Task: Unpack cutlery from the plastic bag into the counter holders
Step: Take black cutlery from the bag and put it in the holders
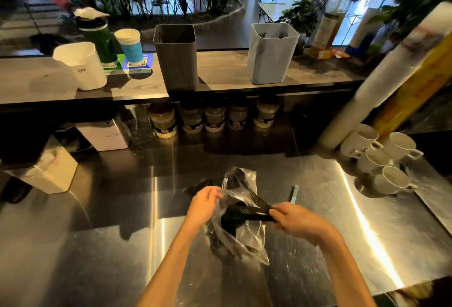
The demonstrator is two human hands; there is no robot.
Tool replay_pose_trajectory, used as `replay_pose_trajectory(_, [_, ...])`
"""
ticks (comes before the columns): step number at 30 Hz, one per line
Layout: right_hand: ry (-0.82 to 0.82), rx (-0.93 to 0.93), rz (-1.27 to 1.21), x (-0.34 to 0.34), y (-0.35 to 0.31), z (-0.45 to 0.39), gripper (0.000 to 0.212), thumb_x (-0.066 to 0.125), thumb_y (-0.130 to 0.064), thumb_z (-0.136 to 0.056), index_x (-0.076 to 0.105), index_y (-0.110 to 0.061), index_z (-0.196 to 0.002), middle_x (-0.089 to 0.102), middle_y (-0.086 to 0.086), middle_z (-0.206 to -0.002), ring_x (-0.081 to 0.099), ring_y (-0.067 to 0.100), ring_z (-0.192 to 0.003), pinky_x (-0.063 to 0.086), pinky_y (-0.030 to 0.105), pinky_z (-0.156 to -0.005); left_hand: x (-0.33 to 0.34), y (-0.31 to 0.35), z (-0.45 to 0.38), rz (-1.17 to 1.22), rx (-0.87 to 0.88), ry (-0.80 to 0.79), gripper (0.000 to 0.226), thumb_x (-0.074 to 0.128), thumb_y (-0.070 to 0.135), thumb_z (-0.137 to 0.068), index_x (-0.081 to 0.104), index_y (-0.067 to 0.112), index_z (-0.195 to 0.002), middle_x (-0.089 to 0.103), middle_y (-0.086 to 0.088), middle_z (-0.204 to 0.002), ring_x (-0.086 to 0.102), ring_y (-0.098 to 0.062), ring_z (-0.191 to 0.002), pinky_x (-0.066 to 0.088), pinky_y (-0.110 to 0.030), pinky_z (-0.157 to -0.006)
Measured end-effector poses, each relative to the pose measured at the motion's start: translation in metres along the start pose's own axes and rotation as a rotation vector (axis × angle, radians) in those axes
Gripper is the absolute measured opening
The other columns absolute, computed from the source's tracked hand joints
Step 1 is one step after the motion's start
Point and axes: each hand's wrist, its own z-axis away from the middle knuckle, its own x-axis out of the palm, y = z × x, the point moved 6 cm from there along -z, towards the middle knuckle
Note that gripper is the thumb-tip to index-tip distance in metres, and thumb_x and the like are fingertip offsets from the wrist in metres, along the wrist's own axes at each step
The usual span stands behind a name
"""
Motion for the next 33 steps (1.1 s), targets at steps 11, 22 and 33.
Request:
replay_pose_trajectory(11, [0.203, -0.264, -0.706, 0.002, -0.052, 0.017, 0.028, 0.039, -0.027, -0.109, 0.064, -0.014, -0.113, 0.047, -0.007, -0.068, 0.041, 0.003, -0.056, 0.033, 0.017, -0.051, 0.011, 0.058, 0.039, 0.785, -0.073, -0.241, 0.075, 0.037, 0.061, -0.092, 0.063, -0.003, -0.120, 0.072, -0.023, -0.114, 0.070, -0.031, -0.109, 0.056, -0.038, -0.096])
replay_pose_trajectory(22, [0.308, -0.323, -0.559, 0.028, -0.079, 0.019, 0.028, 0.040, -0.025, -0.109, 0.065, -0.015, -0.102, 0.069, -0.003, -0.070, 0.062, 0.008, -0.061, 0.052, 0.021, -0.062, -0.004, 0.076, 0.052, 1.007, 0.094, -0.100, 0.033, 0.042, 0.018, -0.107, 0.061, -0.002, -0.125, 0.069, -0.023, -0.120, 0.066, -0.033, -0.117, 0.053, -0.037, -0.096])
replay_pose_trajectory(33, [0.272, -0.323, -0.563, 0.034, -0.083, 0.010, 0.025, 0.041, -0.022, -0.109, 0.065, -0.018, -0.107, 0.076, 0.003, -0.083, 0.060, 0.010, -0.056, 0.049, 0.018, -0.058, -0.016, 0.072, 0.050, 1.137, 0.032, -0.011, 0.029, 0.046, 0.020, -0.106, 0.061, -0.001, -0.117, 0.072, -0.017, -0.099, 0.071, -0.028, -0.094, 0.058, -0.038, -0.082])
